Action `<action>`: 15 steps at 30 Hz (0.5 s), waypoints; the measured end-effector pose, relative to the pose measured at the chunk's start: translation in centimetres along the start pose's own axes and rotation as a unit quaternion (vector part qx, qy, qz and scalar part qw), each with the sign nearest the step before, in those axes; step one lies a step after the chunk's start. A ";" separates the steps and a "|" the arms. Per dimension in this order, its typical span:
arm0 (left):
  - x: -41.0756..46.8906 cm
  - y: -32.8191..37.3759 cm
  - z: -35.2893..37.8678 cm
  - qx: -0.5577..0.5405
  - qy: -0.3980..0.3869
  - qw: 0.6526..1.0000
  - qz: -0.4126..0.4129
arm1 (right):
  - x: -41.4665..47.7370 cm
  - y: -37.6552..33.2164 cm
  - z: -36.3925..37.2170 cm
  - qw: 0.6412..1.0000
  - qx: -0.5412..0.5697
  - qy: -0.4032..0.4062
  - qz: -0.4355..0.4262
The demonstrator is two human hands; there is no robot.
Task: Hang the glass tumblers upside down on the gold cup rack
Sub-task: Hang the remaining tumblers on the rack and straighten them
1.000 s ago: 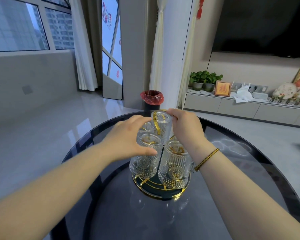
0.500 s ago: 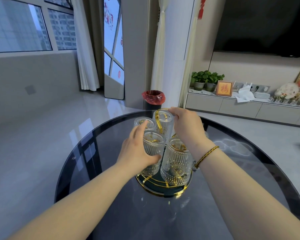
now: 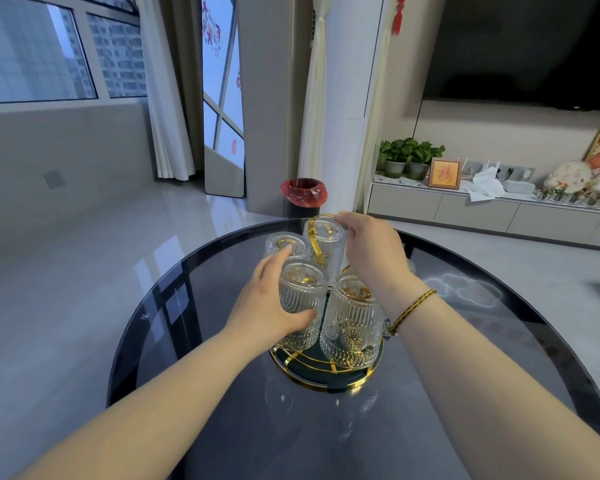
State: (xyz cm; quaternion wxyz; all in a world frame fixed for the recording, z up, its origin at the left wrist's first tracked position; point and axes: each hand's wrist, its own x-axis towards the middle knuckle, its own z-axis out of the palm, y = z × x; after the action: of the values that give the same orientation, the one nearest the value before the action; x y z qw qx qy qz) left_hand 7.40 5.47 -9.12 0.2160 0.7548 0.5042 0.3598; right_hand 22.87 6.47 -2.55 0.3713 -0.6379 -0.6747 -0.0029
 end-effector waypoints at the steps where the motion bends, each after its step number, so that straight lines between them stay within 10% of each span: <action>1: 0.0 0.0 0.0 0.001 0.001 1.000 -0.001 | 0.0 0.0 0.0 1.000 0.000 -0.002 -0.002; 15: -4.6 -0.1 -1.4 0.027 0.072 0.997 -0.005 | -5.2 0.5 -2.4 0.993 0.097 0.038 0.052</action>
State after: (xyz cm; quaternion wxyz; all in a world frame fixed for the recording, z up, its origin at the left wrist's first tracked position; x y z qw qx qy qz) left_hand 5.19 1.23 -9.84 0.1600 0.7299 0.5316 0.3987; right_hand 24.04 0.96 -3.70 0.4568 -0.6325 -0.6228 0.0576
